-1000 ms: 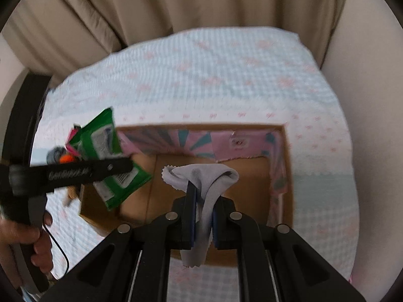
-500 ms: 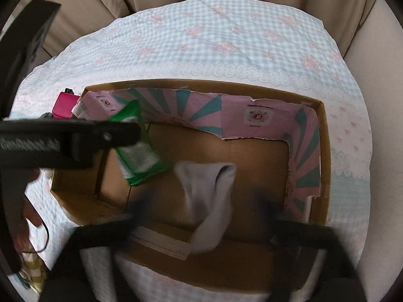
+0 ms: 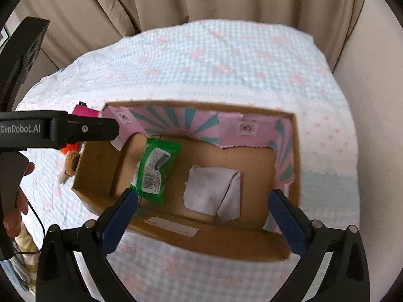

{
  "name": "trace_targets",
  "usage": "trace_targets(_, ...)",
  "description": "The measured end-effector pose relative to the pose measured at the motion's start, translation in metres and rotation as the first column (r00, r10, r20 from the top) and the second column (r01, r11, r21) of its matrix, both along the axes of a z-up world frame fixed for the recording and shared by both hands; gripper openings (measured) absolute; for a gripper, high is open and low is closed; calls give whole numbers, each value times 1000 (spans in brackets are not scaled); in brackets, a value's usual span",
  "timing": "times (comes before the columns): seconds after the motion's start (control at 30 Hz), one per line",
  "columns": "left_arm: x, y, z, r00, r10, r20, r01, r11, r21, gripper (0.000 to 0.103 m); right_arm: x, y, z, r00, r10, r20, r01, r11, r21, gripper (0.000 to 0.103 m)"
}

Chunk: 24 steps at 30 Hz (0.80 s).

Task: Organize soft objects
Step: 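Carry packet and cloth over the box and open both tools, then move both tools back toward the remaining item pile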

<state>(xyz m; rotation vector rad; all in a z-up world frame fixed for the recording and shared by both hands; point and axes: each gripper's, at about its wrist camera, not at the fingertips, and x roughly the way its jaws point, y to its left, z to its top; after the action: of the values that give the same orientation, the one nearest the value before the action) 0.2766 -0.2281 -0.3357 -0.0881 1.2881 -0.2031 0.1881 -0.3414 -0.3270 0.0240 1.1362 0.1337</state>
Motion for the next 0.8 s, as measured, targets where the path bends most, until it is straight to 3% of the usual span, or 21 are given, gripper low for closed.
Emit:
trace_targets(0.5,-77,51,129,977,9,215,-11,1000,11,103,-48,30,109,993,-60,98,64,997,-39,103)
trace_targets(0.8,-137,136,198,938,73,340,-78,997,1,103,-81,89,179,977,-49,208,55,998,-22,103)
